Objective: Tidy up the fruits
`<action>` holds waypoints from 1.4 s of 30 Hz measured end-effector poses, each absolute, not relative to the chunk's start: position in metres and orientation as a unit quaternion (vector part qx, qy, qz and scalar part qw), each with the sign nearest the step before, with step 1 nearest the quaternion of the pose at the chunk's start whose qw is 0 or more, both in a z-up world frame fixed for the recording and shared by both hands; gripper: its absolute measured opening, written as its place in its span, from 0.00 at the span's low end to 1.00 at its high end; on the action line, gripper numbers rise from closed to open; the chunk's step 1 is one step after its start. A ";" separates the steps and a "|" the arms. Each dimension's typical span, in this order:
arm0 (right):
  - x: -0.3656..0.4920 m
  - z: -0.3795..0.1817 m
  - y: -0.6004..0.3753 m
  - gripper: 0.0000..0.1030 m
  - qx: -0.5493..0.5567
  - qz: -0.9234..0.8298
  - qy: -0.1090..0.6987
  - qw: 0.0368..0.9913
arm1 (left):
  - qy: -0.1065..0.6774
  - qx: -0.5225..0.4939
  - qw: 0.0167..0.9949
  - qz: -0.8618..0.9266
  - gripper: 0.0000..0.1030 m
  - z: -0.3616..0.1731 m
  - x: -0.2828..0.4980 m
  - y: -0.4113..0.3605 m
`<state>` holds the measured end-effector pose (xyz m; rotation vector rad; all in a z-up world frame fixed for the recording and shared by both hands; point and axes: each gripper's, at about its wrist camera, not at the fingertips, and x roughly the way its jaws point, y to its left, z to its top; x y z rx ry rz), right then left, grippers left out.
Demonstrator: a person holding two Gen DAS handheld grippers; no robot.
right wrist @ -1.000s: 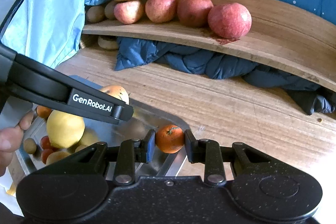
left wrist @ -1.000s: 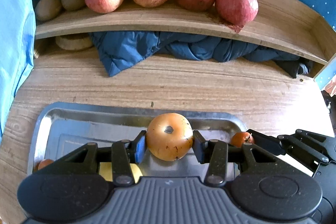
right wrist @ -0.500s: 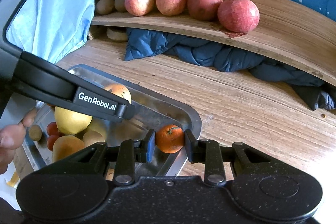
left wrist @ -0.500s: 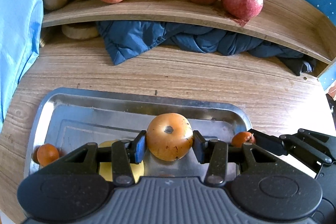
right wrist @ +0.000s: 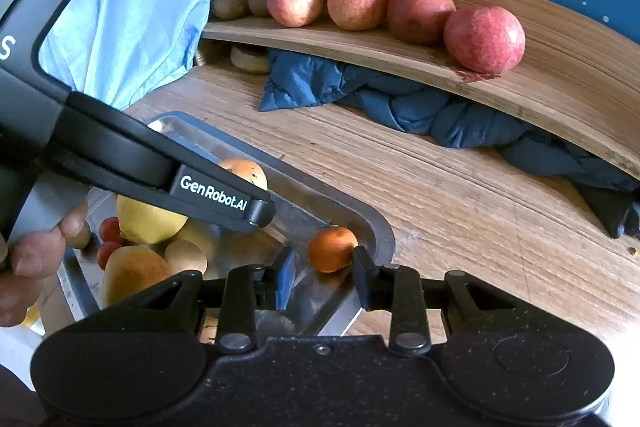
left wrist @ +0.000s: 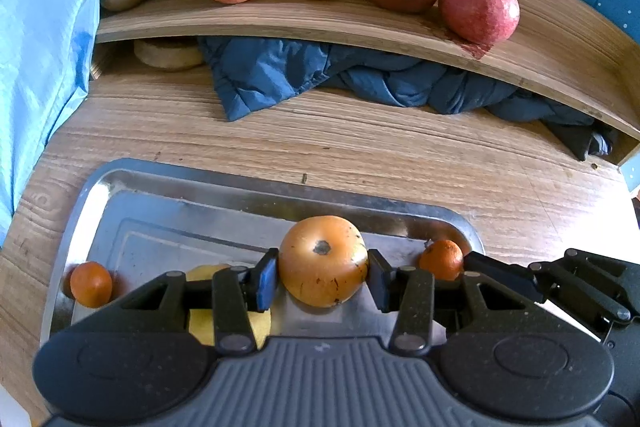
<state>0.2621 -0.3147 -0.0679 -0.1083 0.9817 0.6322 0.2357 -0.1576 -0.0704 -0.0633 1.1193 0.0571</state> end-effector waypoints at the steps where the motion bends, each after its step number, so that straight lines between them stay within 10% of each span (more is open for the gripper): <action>1: 0.263 -0.068 -0.315 0.33 -0.052 0.300 0.463 0.832 | 0.531 -0.031 0.847 0.028 0.48 -0.069 0.235 -0.157; 11: 0.263 -0.065 -0.314 0.47 -0.057 0.309 0.464 0.828 | 0.515 -0.035 0.856 0.028 0.58 -0.052 0.234 -0.152; 22: 0.254 -0.049 -0.323 0.61 -0.040 0.253 0.461 0.849 | 0.486 -0.029 0.874 -0.001 0.94 -0.027 0.221 -0.138; 42: 0.197 0.000 -0.303 0.95 -0.002 0.137 0.406 0.904 | 0.437 0.001 0.900 -0.005 0.99 -0.009 0.150 -0.065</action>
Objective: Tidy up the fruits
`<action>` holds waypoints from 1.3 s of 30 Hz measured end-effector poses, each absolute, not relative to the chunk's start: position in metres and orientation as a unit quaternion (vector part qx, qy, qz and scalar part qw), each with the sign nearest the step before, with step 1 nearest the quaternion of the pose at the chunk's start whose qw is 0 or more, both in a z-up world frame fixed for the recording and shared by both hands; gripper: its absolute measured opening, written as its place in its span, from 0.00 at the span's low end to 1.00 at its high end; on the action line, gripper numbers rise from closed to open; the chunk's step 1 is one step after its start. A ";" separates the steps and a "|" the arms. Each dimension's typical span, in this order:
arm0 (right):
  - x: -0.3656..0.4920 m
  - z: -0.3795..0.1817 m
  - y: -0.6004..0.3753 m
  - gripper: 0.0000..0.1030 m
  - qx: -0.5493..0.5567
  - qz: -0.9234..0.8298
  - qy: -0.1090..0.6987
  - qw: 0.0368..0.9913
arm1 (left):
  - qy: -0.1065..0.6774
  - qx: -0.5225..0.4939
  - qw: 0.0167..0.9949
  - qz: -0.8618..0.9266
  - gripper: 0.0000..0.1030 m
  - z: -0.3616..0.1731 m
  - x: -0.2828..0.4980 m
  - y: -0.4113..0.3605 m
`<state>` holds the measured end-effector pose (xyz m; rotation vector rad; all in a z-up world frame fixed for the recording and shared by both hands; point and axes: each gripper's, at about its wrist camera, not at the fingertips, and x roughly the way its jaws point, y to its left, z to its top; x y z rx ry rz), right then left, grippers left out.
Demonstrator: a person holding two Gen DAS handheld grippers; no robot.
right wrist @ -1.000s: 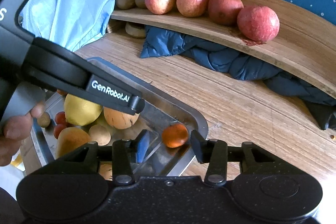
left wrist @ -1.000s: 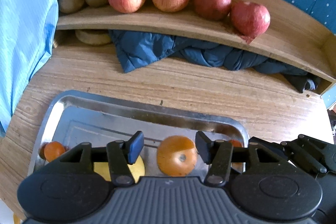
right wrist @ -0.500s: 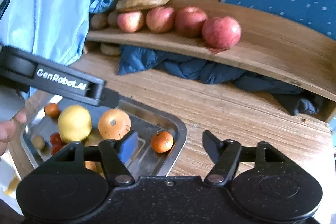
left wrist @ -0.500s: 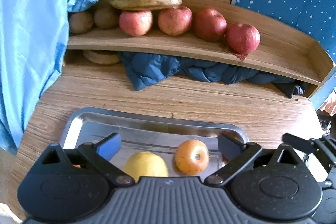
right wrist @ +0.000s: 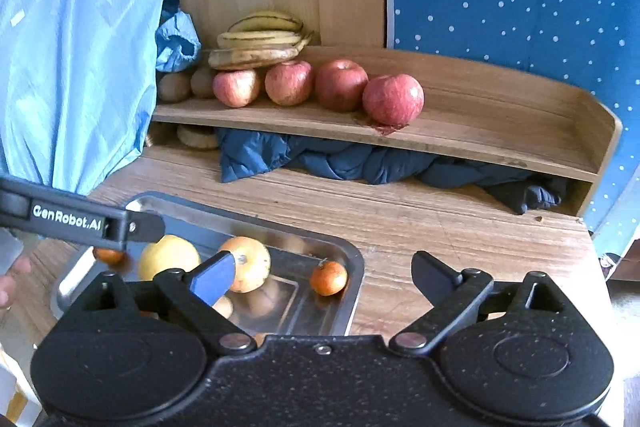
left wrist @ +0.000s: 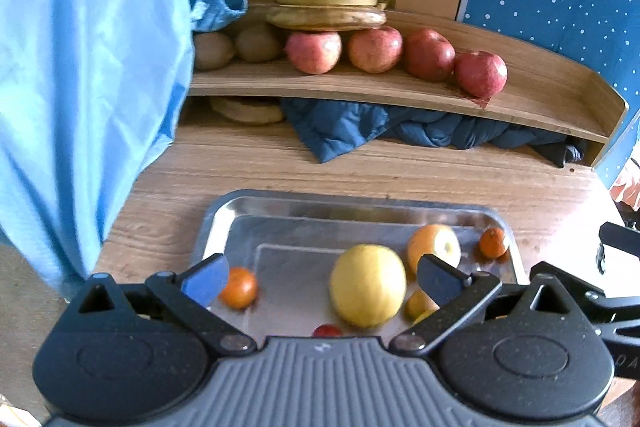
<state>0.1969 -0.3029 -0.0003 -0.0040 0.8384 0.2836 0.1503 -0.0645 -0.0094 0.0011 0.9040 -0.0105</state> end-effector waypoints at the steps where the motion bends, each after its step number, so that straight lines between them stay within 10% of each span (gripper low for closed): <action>1: 0.193 0.002 -0.300 0.96 -0.003 0.135 0.405 0.904 | 0.435 0.003 0.901 -0.004 0.99 -0.008 0.147 -0.061; 39: 0.027 0.058 -0.238 0.99 -0.010 0.097 0.400 0.912 | 0.380 0.038 0.923 -0.046 1.00 0.010 -0.009 0.002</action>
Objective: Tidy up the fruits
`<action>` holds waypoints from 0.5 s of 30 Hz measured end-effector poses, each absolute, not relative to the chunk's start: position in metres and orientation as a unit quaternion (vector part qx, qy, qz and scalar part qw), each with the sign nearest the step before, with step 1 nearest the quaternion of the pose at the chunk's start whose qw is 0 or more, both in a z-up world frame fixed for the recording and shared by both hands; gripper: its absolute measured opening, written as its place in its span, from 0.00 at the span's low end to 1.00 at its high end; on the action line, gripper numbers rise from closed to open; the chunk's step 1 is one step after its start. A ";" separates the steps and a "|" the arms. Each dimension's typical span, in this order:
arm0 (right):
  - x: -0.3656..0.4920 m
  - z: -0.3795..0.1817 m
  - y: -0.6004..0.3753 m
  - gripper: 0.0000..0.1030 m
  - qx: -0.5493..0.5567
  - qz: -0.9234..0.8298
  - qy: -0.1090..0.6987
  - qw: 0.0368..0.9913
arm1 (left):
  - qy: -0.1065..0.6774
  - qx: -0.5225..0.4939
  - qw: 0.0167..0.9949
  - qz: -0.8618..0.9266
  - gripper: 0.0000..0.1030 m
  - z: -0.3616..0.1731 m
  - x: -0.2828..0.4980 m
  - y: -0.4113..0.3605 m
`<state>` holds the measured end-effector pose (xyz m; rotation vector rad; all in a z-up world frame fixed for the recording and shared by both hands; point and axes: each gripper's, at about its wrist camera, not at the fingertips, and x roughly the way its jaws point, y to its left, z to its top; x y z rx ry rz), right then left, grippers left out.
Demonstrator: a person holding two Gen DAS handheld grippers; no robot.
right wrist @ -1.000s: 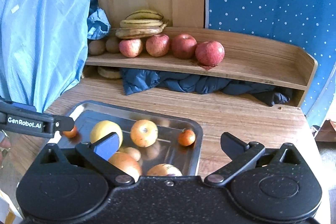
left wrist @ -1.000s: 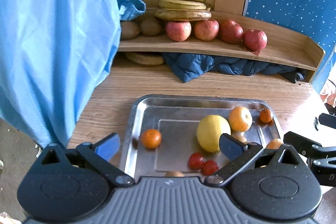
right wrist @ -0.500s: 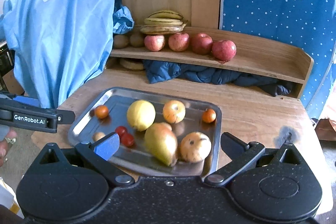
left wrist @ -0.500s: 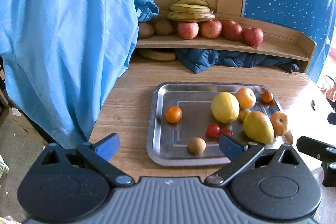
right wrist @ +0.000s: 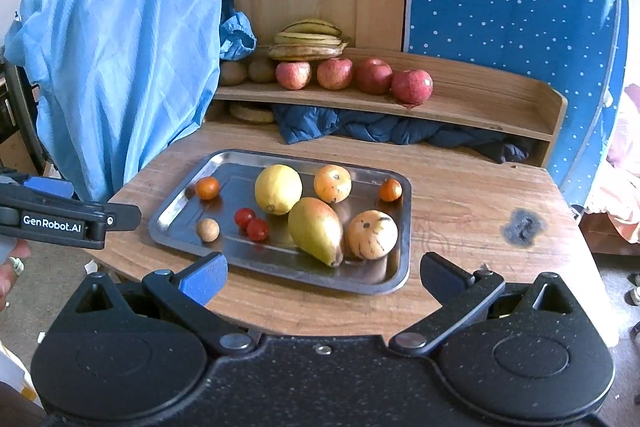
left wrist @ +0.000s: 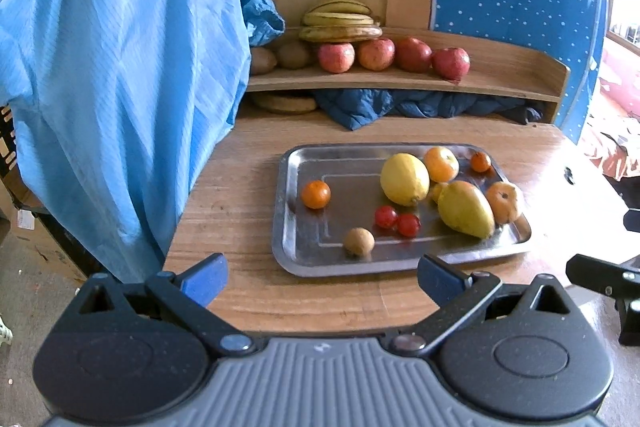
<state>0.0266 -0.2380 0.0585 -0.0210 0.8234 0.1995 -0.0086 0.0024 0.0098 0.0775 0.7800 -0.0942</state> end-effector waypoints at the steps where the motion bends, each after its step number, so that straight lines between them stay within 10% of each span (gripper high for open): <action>1: 0.023 0.059 -0.239 0.99 -0.009 0.095 0.400 0.911 | 0.381 0.036 0.923 -0.047 1.00 0.009 -0.010 0.002; 15: 0.011 0.059 -0.254 0.99 -0.010 0.103 0.409 0.906 | 0.394 0.034 0.918 -0.030 1.00 0.010 -0.034 -0.009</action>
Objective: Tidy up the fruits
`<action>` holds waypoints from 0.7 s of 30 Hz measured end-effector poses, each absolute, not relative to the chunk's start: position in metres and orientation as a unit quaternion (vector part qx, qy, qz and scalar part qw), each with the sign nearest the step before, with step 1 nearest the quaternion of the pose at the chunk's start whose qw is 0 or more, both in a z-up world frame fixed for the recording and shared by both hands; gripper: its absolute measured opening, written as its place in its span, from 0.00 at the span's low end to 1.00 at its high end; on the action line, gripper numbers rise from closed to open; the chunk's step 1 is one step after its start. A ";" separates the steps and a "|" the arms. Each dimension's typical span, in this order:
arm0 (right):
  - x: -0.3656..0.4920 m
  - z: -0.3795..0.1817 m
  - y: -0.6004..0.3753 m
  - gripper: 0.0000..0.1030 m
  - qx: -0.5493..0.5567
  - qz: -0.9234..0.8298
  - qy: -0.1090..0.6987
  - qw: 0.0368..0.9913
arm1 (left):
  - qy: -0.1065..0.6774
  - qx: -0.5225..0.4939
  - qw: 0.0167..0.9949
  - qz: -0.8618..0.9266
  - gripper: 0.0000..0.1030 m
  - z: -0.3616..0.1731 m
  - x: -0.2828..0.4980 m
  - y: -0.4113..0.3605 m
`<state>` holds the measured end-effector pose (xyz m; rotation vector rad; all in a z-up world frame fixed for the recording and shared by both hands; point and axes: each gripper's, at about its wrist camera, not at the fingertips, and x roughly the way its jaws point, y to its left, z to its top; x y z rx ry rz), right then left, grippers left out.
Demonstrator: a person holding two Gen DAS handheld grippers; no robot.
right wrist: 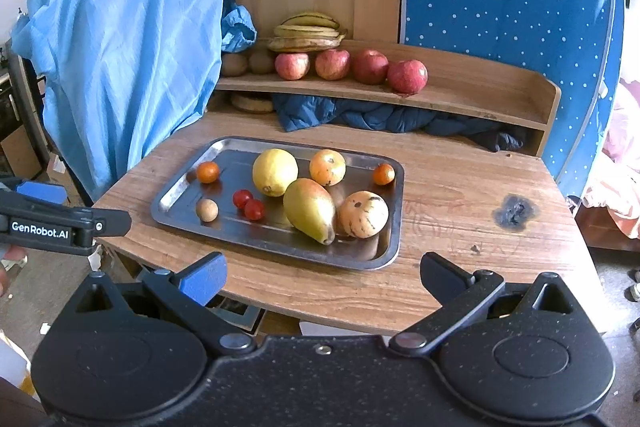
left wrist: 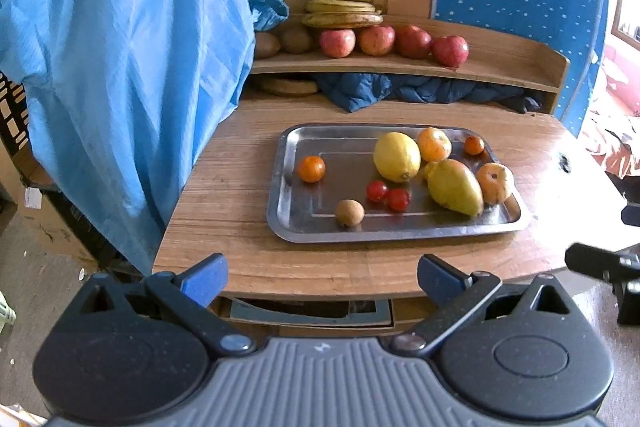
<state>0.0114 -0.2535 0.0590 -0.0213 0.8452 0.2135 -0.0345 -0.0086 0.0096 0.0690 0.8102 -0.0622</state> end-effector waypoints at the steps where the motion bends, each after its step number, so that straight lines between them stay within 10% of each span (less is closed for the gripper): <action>1: 0.011 0.059 -0.255 0.99 -0.008 0.103 0.413 0.905 | 0.393 0.036 0.918 -0.030 1.00 0.010 -0.037 -0.010; 21: 0.013 0.056 -0.256 0.99 -0.002 0.128 0.422 0.897 | 0.394 0.026 0.919 -0.009 1.00 0.011 -0.046 -0.004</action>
